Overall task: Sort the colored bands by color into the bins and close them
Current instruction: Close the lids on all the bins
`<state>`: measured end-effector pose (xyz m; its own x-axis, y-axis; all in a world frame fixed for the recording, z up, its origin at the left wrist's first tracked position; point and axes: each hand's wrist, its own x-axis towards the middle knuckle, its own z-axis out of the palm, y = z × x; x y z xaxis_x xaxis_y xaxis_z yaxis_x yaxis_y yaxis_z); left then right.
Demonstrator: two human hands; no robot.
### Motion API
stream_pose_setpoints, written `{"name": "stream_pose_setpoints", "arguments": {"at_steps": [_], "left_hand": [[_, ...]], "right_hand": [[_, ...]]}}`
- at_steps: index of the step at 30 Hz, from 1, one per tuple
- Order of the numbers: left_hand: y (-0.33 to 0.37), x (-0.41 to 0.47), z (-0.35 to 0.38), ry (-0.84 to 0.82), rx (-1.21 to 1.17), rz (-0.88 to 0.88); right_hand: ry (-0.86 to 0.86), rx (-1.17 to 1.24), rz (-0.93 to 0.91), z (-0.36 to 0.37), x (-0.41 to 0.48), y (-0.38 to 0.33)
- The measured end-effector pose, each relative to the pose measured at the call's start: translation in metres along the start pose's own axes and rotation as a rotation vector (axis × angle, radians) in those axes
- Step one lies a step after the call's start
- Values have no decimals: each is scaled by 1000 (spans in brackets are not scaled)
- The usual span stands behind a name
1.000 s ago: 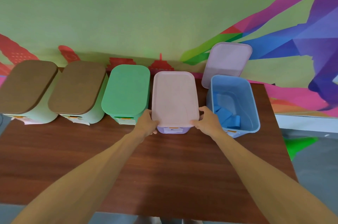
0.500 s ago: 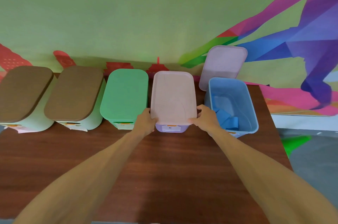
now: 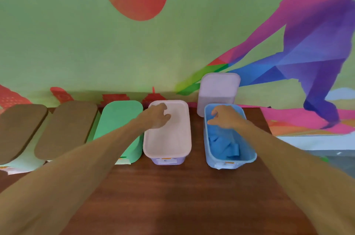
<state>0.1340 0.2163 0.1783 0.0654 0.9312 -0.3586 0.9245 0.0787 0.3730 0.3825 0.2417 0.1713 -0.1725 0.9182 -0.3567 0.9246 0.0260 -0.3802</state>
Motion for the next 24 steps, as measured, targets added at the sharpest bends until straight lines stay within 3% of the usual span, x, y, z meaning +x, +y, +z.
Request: {"name": "stream_pose_setpoints", "arguments": {"at_steps": [4, 11, 17, 24], "left_hand": [[56, 30, -23, 63, 101, 53], [138, 100, -40, 130, 251, 49], [160, 163, -36, 130, 327, 20], [164, 201, -10, 165, 185, 15]], "right_hand": [[49, -154, -73, -62, 21, 31], [102, -214, -130, -132, 72, 74], [68, -182, -141, -135, 126, 103], [239, -206, -210, -118, 156, 125]]}}
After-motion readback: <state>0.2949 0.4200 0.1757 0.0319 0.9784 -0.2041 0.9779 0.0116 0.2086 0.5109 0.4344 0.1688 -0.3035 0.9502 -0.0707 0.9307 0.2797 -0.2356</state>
